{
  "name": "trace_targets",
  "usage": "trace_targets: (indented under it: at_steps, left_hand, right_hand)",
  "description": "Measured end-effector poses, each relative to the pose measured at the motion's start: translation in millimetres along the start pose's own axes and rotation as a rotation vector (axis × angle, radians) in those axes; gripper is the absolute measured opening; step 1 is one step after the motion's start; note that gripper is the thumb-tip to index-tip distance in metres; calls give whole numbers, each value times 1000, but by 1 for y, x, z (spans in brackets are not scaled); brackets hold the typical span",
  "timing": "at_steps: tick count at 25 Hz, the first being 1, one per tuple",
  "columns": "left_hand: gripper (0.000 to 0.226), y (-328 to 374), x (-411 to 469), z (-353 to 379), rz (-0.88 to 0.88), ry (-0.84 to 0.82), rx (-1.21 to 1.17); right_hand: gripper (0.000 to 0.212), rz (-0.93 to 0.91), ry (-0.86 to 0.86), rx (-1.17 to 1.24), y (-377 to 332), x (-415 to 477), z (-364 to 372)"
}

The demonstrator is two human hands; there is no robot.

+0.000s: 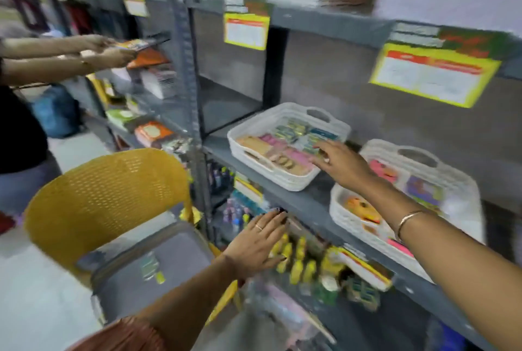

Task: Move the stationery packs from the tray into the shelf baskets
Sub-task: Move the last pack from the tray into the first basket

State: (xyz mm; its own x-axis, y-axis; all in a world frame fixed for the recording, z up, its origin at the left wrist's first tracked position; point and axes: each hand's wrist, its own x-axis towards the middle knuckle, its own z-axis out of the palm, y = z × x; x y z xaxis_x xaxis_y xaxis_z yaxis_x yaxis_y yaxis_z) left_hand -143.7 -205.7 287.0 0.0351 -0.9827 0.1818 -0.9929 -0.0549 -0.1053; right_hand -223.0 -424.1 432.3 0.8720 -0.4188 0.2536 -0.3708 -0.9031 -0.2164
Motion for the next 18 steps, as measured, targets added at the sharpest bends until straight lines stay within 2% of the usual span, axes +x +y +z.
trace_targets:
  at_steps: [4,8,11,14,18]
  left_hand:
    - [68,-102,-90,38,-240,-91,-22]
    - [73,-152,-173,81,-500,-231,-79]
    - [75,-159,-217,115,-595,-304,-119]
    - [74,-159,-242,155,-688,-402,-222]
    - [73,-150,-271,213,-767,-470,-250]
  right_hand:
    - [35,-97,-84,16,-101,68,92]
    - [37,-33,137,-133,-161,106,157]
    - [40,-141,184,-172,-193,115,205]
    - [42,-293,60,-115,-227,111,284]
    - [45,-361,-266,-56,-248,80,389]
